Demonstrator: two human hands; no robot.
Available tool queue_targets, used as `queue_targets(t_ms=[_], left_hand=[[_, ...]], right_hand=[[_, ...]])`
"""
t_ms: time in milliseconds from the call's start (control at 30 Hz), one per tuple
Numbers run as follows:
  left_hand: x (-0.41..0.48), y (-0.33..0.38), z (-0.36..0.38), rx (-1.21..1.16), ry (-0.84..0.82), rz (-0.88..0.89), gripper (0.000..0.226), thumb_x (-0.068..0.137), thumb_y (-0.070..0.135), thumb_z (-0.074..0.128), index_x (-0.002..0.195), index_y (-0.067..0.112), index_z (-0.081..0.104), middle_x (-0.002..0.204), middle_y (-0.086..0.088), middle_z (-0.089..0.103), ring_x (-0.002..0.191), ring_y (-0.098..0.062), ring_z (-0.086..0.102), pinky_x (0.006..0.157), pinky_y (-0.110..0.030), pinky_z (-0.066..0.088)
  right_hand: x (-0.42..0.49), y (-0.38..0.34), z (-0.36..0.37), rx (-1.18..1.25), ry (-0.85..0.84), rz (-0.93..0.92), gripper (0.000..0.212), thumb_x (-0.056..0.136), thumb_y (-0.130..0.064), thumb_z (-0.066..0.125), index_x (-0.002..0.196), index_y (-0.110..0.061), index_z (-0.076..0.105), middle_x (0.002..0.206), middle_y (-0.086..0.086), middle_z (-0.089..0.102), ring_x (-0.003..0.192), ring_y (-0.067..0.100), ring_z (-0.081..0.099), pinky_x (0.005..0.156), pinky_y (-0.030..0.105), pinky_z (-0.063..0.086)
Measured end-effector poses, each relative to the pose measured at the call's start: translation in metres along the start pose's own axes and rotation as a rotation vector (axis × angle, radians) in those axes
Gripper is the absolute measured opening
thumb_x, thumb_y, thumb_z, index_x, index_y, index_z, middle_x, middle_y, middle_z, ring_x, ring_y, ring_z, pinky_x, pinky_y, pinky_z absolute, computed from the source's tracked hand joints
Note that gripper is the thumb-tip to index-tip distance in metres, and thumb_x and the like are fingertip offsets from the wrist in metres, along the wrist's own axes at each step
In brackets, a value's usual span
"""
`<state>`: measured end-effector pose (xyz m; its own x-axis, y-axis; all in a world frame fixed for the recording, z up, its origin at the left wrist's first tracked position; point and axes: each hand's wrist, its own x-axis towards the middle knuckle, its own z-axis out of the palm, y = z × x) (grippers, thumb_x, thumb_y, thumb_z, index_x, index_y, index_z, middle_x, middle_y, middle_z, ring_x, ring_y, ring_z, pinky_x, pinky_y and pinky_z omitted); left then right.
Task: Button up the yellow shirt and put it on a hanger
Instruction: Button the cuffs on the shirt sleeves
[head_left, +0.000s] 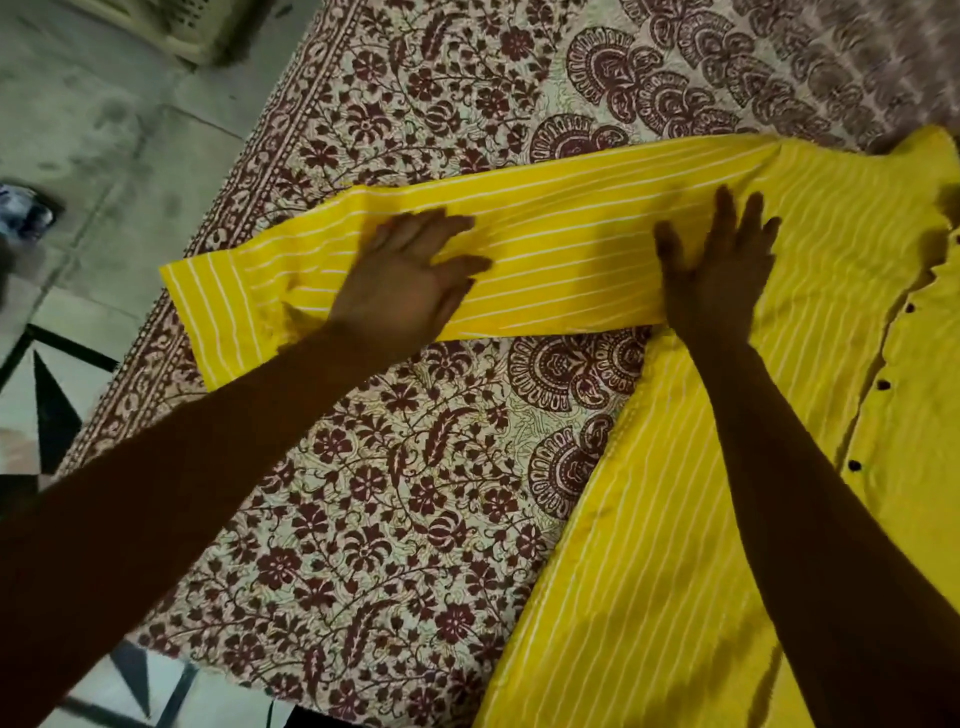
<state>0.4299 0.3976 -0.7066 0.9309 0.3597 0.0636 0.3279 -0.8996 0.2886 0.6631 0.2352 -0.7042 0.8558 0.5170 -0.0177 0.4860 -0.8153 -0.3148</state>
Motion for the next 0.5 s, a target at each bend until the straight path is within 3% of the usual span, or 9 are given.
queue_targets(t_ms=[33,100,167,233,333,433,500], left_hand=[[0.015,0.005,0.008,0.01,-0.107,-0.026,0.044,0.092,0.044,0.033,0.129,0.028,0.051,0.148,-0.011,0.034,0.137,-0.036,0.03,0.111,-0.052,0.019],[0.035,0.004,0.026,0.076,-0.254,-0.139,0.056,0.091,0.057,0.024,0.143,0.035,0.026,0.157,-0.006,0.007,0.144,-0.034,0.003,0.111,-0.059,0.0],[0.041,-0.007,0.038,0.143,-0.29,-0.208,0.065,0.087,0.068,0.016,0.145,0.041,0.003,0.157,-0.002,-0.008,0.144,-0.033,-0.008,0.108,-0.064,-0.003],[0.039,-0.014,0.039,0.171,-0.275,-0.188,0.076,0.079,0.075,0.009,0.144,0.039,-0.007,0.157,-0.002,-0.008,0.144,-0.031,-0.007,0.108,-0.066,0.0],[0.031,-0.016,0.026,0.06,-0.209,-0.202,0.08,0.08,0.075,0.008,0.146,0.031,-0.001,0.157,-0.004,0.009,0.144,-0.03,0.007,0.112,-0.061,0.007],[0.012,-0.025,0.005,-0.035,0.112,-0.308,0.057,0.095,0.049,0.024,0.142,0.018,0.031,0.146,-0.011,0.039,0.137,-0.032,0.032,0.113,-0.052,0.018],[-0.01,-0.039,-0.003,-0.005,0.289,-0.427,0.046,0.098,0.035,0.026,0.136,0.015,0.042,0.141,-0.012,0.045,0.134,-0.033,0.035,0.113,-0.048,0.018]], right_hand=[[0.003,0.0,0.012,-0.106,-0.063,-0.006,0.09,0.082,-0.075,0.025,0.148,-0.014,0.017,0.155,0.021,0.012,0.142,0.042,0.008,0.113,0.054,0.011],[0.005,-0.007,0.034,-0.249,-0.155,-0.082,0.095,0.077,-0.079,0.019,0.149,-0.019,0.006,0.156,0.02,0.0,0.142,0.045,-0.001,0.111,0.061,0.004],[0.004,-0.012,0.049,-0.276,-0.216,-0.163,0.095,0.076,-0.081,0.019,0.149,-0.023,0.002,0.156,0.018,-0.004,0.141,0.046,-0.005,0.109,0.064,0.0],[0.003,-0.012,0.054,-0.263,-0.229,-0.172,0.093,0.077,-0.081,0.023,0.149,-0.025,0.001,0.157,0.016,-0.006,0.141,0.045,-0.007,0.109,0.064,-0.001],[0.004,-0.009,0.054,-0.279,-0.211,-0.174,0.095,0.075,-0.082,0.02,0.149,-0.025,0.002,0.157,0.015,-0.003,0.142,0.045,-0.004,0.11,0.063,-0.001],[0.006,-0.014,0.051,-0.264,-0.208,-0.147,0.096,0.075,-0.08,0.018,0.149,-0.021,0.007,0.157,0.016,-0.001,0.142,0.044,-0.005,0.109,0.063,-0.003],[0.006,-0.024,0.048,-0.24,-0.154,-0.15,0.091,0.08,-0.074,0.019,0.148,-0.015,0.015,0.156,0.02,0.003,0.142,0.044,-0.004,0.11,0.063,-0.002]])
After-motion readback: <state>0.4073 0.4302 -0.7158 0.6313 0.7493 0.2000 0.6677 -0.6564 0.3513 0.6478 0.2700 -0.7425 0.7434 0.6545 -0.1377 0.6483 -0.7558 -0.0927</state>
